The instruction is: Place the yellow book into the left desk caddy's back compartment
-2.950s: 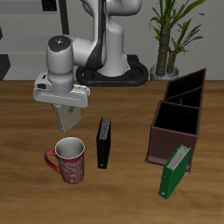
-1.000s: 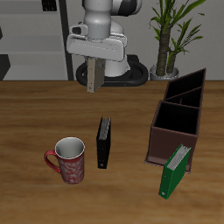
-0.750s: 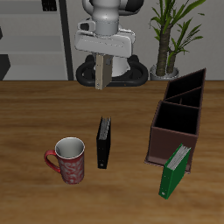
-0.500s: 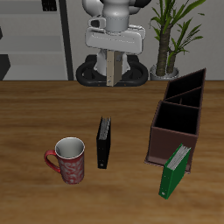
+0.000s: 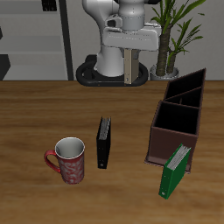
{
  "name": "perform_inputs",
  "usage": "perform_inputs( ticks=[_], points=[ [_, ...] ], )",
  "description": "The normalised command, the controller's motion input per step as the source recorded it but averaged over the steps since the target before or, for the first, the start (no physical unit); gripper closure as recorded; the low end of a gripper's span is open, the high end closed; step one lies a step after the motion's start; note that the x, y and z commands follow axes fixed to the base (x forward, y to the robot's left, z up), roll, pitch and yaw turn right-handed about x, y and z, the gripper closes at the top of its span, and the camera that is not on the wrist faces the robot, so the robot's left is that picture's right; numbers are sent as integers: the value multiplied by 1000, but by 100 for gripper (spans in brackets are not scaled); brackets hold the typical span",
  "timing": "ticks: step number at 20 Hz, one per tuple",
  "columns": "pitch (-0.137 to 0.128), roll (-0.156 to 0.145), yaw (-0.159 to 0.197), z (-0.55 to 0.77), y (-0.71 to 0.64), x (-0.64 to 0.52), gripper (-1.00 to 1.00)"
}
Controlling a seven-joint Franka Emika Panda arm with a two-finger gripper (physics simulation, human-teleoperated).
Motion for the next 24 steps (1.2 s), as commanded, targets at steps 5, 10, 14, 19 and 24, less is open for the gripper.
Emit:
perform_inputs(
  ticks=[5,10,14,19,24],
  points=[
    [-5,53,-16,90,333,-13,100],
    [-7,54,-27,145,351,-19,100],
    [-28,57,-13,215,358,-15,100],
    [-18,45,5,172,342,90,100],
    [1,18,-6,76,122,154,100]
  ],
)
